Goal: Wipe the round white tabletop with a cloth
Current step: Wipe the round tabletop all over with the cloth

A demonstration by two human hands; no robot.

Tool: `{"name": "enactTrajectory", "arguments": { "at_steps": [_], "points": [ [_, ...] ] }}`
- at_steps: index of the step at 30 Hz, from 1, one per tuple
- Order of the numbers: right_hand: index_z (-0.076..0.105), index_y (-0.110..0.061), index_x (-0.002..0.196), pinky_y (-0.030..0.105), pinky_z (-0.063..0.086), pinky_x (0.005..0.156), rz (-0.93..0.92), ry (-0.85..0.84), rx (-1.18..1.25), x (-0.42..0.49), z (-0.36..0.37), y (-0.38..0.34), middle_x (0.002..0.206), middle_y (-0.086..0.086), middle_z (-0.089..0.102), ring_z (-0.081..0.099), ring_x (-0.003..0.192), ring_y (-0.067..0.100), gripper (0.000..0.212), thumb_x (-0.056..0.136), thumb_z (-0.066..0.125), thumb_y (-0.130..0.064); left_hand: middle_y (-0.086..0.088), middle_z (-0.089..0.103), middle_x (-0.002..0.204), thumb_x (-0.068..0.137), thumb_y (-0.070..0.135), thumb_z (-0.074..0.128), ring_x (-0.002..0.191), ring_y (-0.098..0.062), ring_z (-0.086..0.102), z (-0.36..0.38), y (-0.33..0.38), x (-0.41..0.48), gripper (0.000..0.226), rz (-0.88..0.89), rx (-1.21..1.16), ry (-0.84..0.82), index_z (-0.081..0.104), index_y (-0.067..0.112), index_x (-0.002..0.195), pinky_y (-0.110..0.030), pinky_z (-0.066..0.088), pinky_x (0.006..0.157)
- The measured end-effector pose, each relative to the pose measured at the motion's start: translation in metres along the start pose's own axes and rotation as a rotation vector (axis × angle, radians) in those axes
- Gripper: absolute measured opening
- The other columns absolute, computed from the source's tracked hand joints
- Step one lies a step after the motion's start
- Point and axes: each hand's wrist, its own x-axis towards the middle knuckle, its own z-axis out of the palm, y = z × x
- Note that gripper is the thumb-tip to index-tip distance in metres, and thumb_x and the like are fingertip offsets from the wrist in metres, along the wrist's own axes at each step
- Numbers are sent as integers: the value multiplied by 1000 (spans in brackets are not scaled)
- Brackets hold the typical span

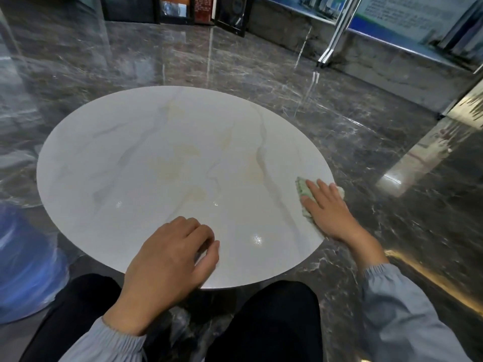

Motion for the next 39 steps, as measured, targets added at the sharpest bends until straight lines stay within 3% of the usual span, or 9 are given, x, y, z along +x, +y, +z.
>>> {"name": "enactTrajectory", "arguments": {
  "at_steps": [4,8,11,14,18,23,28,34,39],
  "points": [
    [-6,-49,161,53,-13,124,83,-1,-36,-15,13,-28,171,-13,-14,-21,156,17,62,103,9,-64,8,53,74,98,35,62,69,-16,50,-1,2,0,22,2,11,15,67,21,82,-38,46,62],
    [-18,-56,155,46,-15,124,-247,66,-123,-90,45,-86,169,-16,-20,-27,154,13,61,97,-4,-67,6,53,73,96,34,63,68,-18,50,1,1,0,21,4,8,36,67,19,81,-39,46,61],
    [-14,-62,153,36,-16,123,-388,54,-34,-119,51,-95,167,-27,-19,-28,151,2,57,101,5,-73,7,53,74,96,34,63,68,-19,50,4,0,-1,20,8,23,36,66,20,82,-39,46,61],
    [-5,-61,156,35,-13,123,-281,58,-48,-87,36,-70,168,-27,-14,-23,152,0,59,101,11,-71,9,53,76,97,37,62,70,-18,51,7,-3,-2,20,3,8,27,65,23,83,-38,46,64],
    [5,-46,163,47,-5,127,19,44,0,-13,5,-18,171,-17,-4,-13,158,13,61,105,21,-61,11,51,75,97,38,61,70,-16,49,7,-4,-1,20,0,-2,21,65,25,82,-36,45,65],
    [4,-44,163,55,-2,126,175,15,50,42,-7,-2,173,-10,-7,-16,157,22,63,105,21,-60,10,52,74,97,37,62,70,-16,49,4,-1,0,21,-3,-2,20,64,24,81,-37,46,65],
    [-6,-49,161,54,-11,125,81,-31,-46,4,1,-22,171,-13,-16,-22,156,16,60,105,14,-60,10,51,74,95,35,63,68,-18,49,5,-1,0,20,3,5,31,64,23,80,-39,47,63],
    [-10,-60,155,36,-17,121,-315,40,-49,-102,41,-67,167,-26,-20,-31,150,0,58,100,5,-71,11,50,74,96,38,61,69,-16,48,6,-2,0,20,-7,17,24,63,25,80,-36,44,63],
    [1,-54,160,39,-8,126,-197,34,-39,-61,22,-44,169,-25,-9,-19,154,2,63,100,13,-70,12,48,74,97,39,59,70,-15,47,7,-3,0,20,-2,9,10,61,27,81,-37,44,64]
  ]
}}
